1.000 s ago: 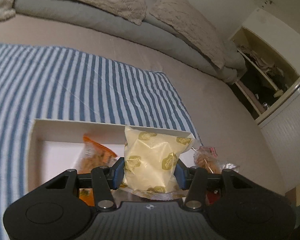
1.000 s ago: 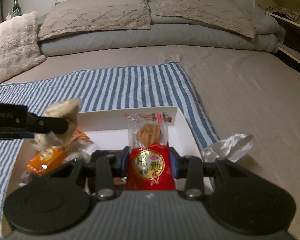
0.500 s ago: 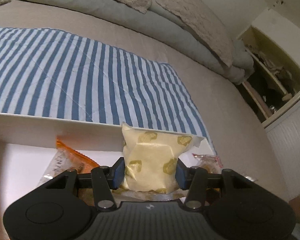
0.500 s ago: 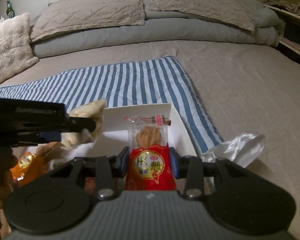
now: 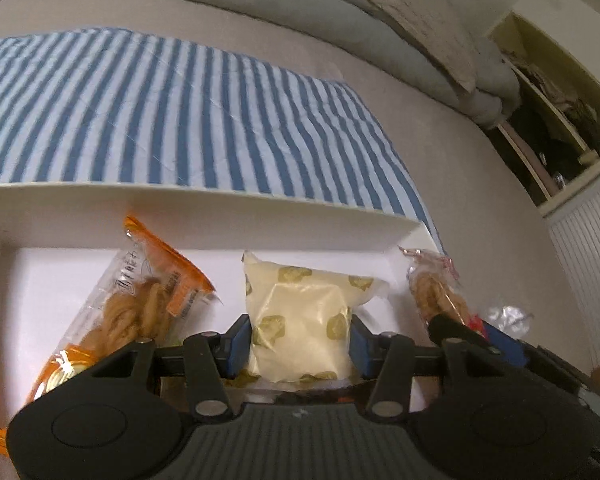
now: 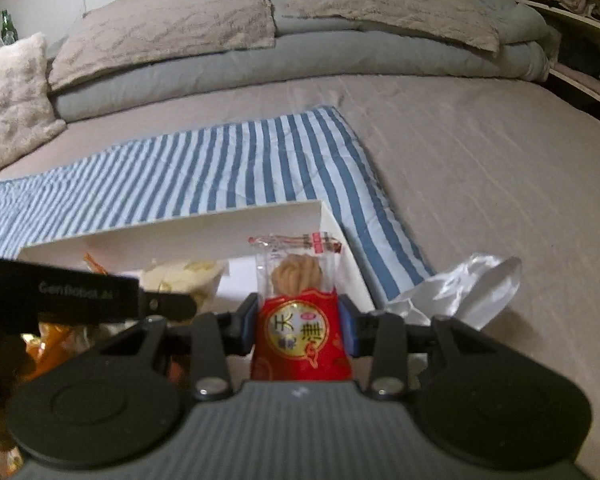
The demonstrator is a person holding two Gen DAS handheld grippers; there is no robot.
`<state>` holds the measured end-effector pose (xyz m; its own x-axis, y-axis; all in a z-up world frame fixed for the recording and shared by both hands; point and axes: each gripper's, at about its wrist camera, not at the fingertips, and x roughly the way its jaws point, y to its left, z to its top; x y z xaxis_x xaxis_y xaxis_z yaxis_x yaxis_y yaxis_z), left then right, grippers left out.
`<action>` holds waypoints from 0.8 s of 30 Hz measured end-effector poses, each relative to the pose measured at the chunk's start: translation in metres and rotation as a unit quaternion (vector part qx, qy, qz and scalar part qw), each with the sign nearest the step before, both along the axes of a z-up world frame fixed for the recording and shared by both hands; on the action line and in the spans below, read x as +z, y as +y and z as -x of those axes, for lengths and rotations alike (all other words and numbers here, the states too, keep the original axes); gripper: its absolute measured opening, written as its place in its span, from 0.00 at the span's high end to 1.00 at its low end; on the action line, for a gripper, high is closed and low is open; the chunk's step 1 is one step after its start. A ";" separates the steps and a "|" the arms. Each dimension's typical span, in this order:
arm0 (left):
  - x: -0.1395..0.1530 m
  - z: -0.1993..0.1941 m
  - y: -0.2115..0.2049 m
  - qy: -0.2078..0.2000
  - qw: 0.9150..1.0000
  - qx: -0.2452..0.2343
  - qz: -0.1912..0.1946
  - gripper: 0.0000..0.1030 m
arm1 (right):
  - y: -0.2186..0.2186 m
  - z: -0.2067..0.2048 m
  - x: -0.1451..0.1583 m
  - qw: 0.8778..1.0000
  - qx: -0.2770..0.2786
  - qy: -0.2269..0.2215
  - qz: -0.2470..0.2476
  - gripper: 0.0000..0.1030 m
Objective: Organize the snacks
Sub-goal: 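Lower both snacks into the white tray and open both tools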
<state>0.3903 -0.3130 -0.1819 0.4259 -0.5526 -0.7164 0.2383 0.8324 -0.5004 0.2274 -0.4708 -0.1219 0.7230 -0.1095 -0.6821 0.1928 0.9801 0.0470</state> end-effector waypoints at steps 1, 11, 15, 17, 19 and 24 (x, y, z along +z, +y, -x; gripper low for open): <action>0.001 -0.001 0.002 -0.004 1.000 0.008 0.003 0.50 | 0.001 0.000 0.001 1.000 0.002 -0.007 -0.004 0.52; 0.006 -0.003 0.008 -0.011 0.999 0.010 0.032 0.38 | 0.010 -0.005 0.006 1.000 0.019 0.000 -0.013 0.36; 0.018 -0.001 0.005 -0.026 0.999 -0.001 0.026 0.35 | 0.005 -0.005 0.004 0.998 0.026 0.045 -0.022 0.36; 0.022 0.001 0.005 -0.032 0.999 -0.007 0.022 0.35 | 0.005 -0.002 0.005 0.997 0.042 0.065 -0.027 0.36; 0.024 0.001 0.006 -0.031 0.999 -0.009 0.017 0.36 | 0.006 0.000 0.004 0.994 0.053 0.093 -0.022 0.36; 0.026 0.005 0.008 -0.025 1.000 -0.017 0.008 0.44 | 0.014 0.000 -0.003 0.992 0.061 0.113 0.016 0.61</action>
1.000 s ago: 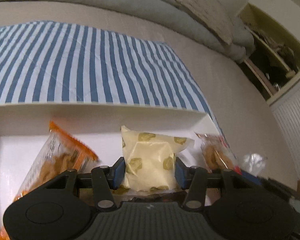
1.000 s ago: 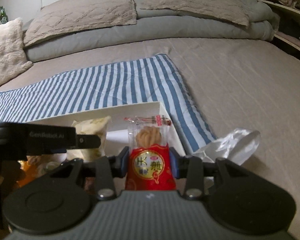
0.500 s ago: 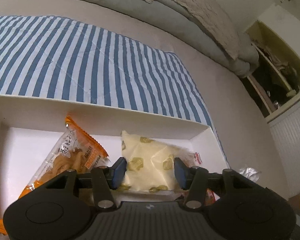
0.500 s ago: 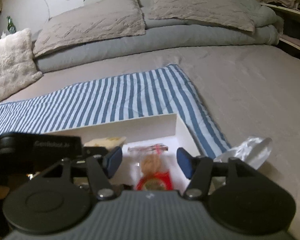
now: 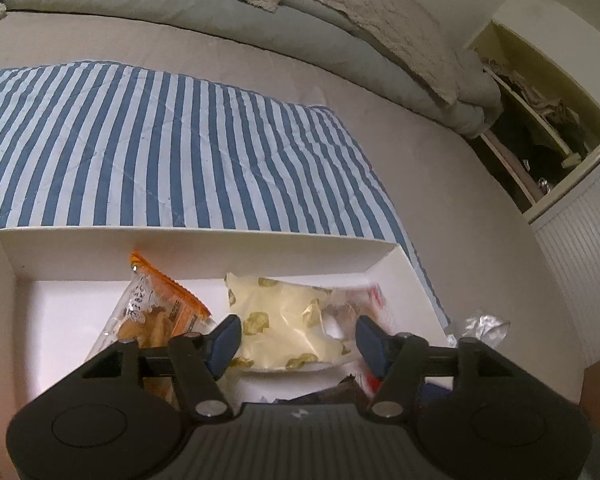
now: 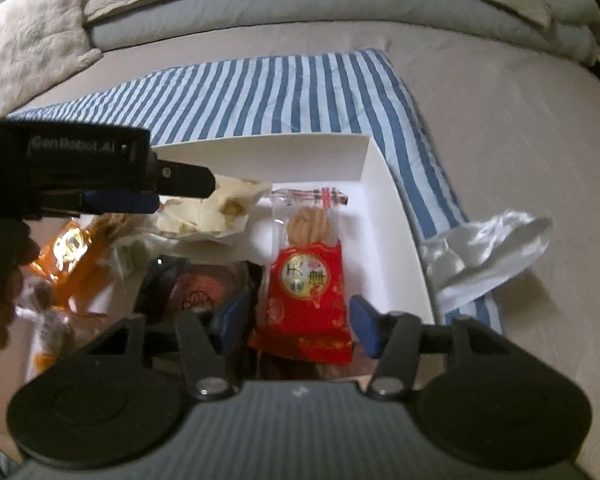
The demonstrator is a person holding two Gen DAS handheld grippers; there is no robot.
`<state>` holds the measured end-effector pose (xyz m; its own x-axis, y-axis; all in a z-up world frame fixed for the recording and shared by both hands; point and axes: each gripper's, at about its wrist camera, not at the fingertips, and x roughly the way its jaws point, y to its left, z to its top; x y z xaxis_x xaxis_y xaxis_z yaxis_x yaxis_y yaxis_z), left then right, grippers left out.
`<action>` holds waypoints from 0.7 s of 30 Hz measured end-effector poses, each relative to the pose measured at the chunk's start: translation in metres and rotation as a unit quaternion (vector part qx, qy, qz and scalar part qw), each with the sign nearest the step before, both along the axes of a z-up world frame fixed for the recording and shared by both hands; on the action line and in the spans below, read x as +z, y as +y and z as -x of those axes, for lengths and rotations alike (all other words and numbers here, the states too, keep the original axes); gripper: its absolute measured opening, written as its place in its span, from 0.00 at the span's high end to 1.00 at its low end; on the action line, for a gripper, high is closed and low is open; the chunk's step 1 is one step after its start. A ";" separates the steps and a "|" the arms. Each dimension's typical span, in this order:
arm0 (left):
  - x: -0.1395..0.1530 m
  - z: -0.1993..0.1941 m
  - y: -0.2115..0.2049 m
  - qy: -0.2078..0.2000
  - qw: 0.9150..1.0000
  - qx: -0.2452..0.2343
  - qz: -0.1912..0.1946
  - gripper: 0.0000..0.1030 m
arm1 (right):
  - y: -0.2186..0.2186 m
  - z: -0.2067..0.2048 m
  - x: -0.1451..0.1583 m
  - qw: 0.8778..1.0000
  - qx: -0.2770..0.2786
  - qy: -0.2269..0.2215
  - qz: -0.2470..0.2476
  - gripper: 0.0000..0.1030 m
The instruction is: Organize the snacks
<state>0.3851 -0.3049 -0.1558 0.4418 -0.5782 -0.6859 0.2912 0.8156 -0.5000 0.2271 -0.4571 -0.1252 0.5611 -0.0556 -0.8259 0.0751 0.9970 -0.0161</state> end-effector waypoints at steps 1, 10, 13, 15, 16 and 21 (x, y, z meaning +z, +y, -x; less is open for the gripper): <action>-0.001 0.001 0.001 0.002 1.000 -0.001 0.000 0.45 | 0.000 -0.001 0.001 1.000 -0.004 -0.006 0.005 0.75; -0.001 -0.002 0.001 0.011 1.000 -0.011 0.018 0.77 | -0.001 -0.007 -0.003 0.998 -0.039 -0.041 0.041 0.83; -0.008 -0.004 -0.008 0.017 1.000 -0.021 0.007 0.78 | 0.000 -0.008 -0.005 0.998 -0.042 -0.038 0.041 0.83; -0.013 -0.004 -0.013 0.016 1.000 -0.024 -0.002 0.78 | -0.003 -0.006 -0.003 0.998 -0.043 -0.040 0.032 0.83; -0.015 -0.003 -0.014 0.014 1.000 -0.025 -0.005 0.78 | -0.003 -0.005 -0.002 0.998 -0.043 -0.040 0.029 0.83; -0.012 -0.001 -0.017 0.004 0.999 -0.029 -0.017 0.78 | -0.006 -0.003 -0.004 0.998 -0.041 -0.033 0.029 0.82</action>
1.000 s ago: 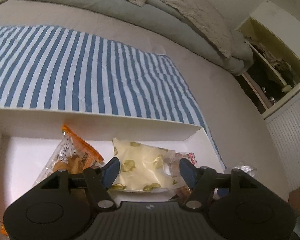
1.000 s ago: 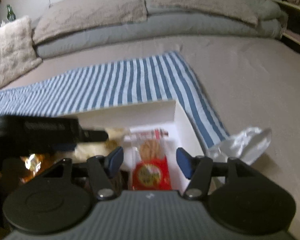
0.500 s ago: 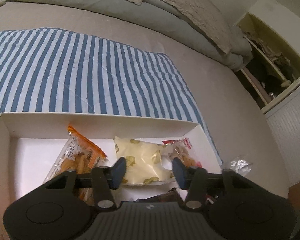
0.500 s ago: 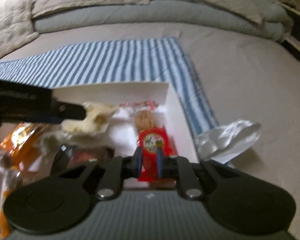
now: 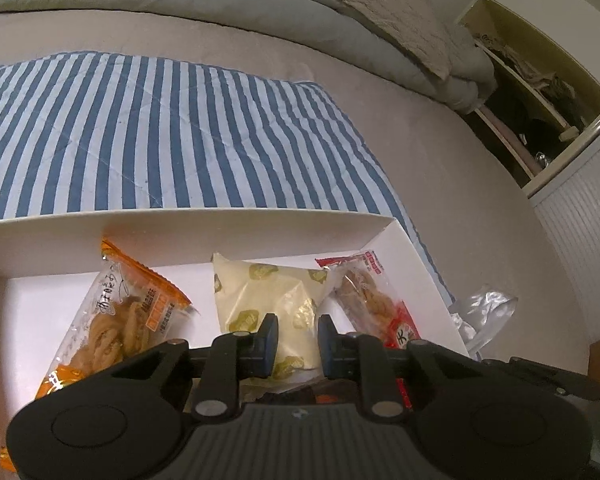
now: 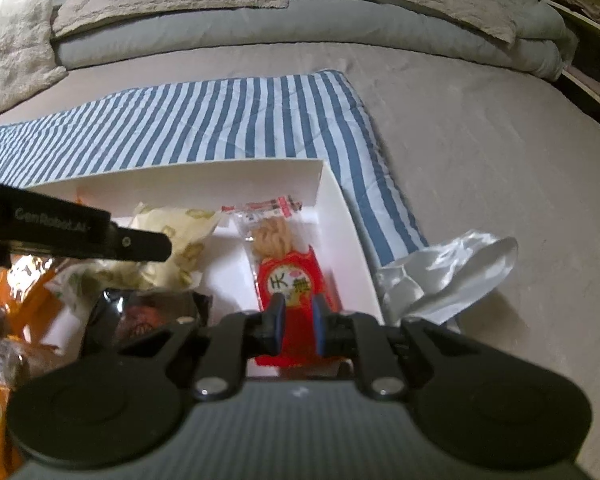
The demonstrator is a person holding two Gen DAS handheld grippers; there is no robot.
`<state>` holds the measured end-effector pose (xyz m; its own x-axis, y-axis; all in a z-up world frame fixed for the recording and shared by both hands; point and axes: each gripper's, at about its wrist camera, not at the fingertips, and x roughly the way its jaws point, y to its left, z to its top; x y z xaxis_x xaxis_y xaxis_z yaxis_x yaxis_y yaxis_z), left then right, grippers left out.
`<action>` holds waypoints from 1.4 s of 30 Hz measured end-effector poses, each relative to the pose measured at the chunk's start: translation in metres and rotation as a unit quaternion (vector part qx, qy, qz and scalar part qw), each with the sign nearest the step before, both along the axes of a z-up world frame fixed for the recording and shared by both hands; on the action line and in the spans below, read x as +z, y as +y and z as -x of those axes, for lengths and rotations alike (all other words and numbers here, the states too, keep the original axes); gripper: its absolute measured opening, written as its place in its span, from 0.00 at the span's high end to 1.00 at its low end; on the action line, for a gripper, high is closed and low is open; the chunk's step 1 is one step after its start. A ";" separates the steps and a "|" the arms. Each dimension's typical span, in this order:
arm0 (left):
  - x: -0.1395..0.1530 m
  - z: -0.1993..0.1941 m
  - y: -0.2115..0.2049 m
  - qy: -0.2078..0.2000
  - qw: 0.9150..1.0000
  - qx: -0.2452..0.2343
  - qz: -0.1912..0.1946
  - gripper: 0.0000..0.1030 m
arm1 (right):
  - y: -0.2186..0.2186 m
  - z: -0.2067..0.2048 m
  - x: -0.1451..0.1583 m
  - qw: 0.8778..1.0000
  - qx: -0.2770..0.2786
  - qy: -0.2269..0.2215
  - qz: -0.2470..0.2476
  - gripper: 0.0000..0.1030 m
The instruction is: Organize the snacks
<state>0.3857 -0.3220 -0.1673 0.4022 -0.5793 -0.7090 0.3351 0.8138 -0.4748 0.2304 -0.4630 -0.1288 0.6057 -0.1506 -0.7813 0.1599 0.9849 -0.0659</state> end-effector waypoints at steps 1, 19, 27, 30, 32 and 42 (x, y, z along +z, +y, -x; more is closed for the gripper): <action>0.002 0.001 0.000 -0.004 1.000 0.000 -0.004 0.76 | -0.001 0.001 0.000 1.000 -0.002 -0.001 -0.002 0.82; 0.053 0.042 0.036 -0.052 0.997 0.006 -0.064 0.16 | 0.007 0.039 0.050 0.998 -0.032 -0.046 -0.038 0.20; 0.081 0.060 0.071 -0.063 0.995 0.029 -0.075 0.00 | 0.020 0.055 0.069 0.998 -0.036 -0.051 -0.013 0.01; 0.094 0.070 0.086 -0.080 0.993 0.037 -0.077 0.00 | 0.023 0.060 0.076 0.997 -0.039 -0.058 -0.021 0.00; 0.103 0.077 0.097 -0.087 0.992 0.043 -0.081 0.00 | 0.024 0.062 0.080 0.997 -0.040 -0.060 -0.030 0.00; 0.139 0.123 0.136 -0.132 0.981 0.058 -0.130 0.00 | 0.044 0.094 0.108 0.995 -0.038 -0.079 -0.042 0.00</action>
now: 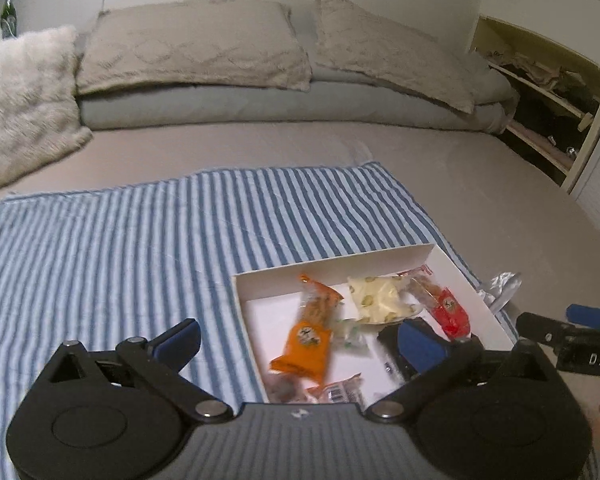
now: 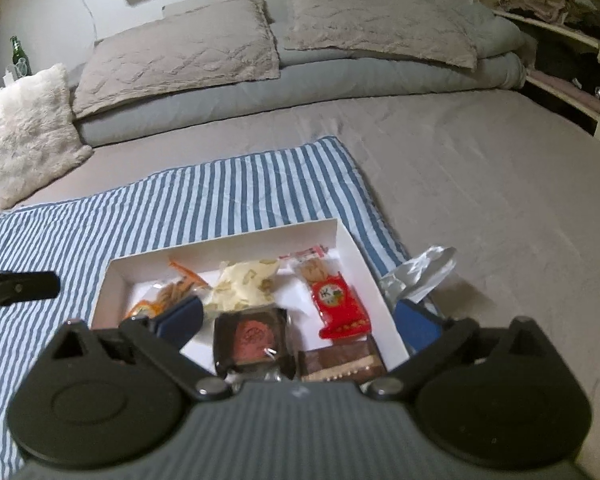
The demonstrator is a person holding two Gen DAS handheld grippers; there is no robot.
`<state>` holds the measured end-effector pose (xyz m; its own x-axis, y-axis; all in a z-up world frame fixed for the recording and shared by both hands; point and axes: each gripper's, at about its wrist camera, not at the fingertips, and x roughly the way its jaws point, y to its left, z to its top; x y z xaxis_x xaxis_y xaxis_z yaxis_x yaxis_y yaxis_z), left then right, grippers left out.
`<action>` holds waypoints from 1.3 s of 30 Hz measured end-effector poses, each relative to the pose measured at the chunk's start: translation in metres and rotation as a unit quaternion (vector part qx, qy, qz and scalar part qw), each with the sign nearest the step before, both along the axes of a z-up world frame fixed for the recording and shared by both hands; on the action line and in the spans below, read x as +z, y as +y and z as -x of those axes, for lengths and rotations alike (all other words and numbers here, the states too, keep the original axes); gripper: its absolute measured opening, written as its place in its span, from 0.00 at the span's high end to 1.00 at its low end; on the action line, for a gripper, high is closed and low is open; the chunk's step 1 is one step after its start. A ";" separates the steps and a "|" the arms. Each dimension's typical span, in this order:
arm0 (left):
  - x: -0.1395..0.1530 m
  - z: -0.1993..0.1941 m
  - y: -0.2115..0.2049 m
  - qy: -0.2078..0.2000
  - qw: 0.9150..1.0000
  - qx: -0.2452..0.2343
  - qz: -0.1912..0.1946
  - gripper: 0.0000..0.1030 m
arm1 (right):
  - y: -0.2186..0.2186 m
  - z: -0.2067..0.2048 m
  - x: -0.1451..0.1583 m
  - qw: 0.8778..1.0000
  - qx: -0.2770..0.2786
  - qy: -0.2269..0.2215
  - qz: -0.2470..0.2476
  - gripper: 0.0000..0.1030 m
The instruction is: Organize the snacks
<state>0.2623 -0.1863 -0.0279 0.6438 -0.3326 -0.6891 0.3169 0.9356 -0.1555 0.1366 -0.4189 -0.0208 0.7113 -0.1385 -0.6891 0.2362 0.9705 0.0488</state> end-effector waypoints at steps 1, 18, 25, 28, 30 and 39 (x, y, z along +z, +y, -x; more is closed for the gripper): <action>0.004 0.006 0.004 -0.004 1.000 0.002 -0.001 0.00 | 0.002 0.003 0.002 1.000 0.001 0.000 0.002 0.01; 0.032 0.115 0.048 -0.066 0.998 0.004 -0.019 0.00 | 0.051 0.094 0.033 0.998 0.024 -0.049 0.025 0.01; 0.029 0.145 0.061 -0.076 0.997 0.002 -0.005 0.00 | 0.073 0.131 0.040 0.996 0.045 -0.068 0.048 0.01; 0.026 0.158 0.065 -0.084 0.996 0.003 -0.007 0.00 | 0.081 0.145 0.042 0.995 0.049 -0.075 0.054 0.01; 0.024 0.165 0.068 -0.086 0.996 0.002 -0.004 0.00 | 0.086 0.154 0.043 0.994 0.051 -0.078 0.056 0.01; 0.018 0.197 0.080 -0.107 0.994 0.001 -0.010 0.00 | 0.093 0.181 0.042 0.993 0.050 -0.094 0.051 0.01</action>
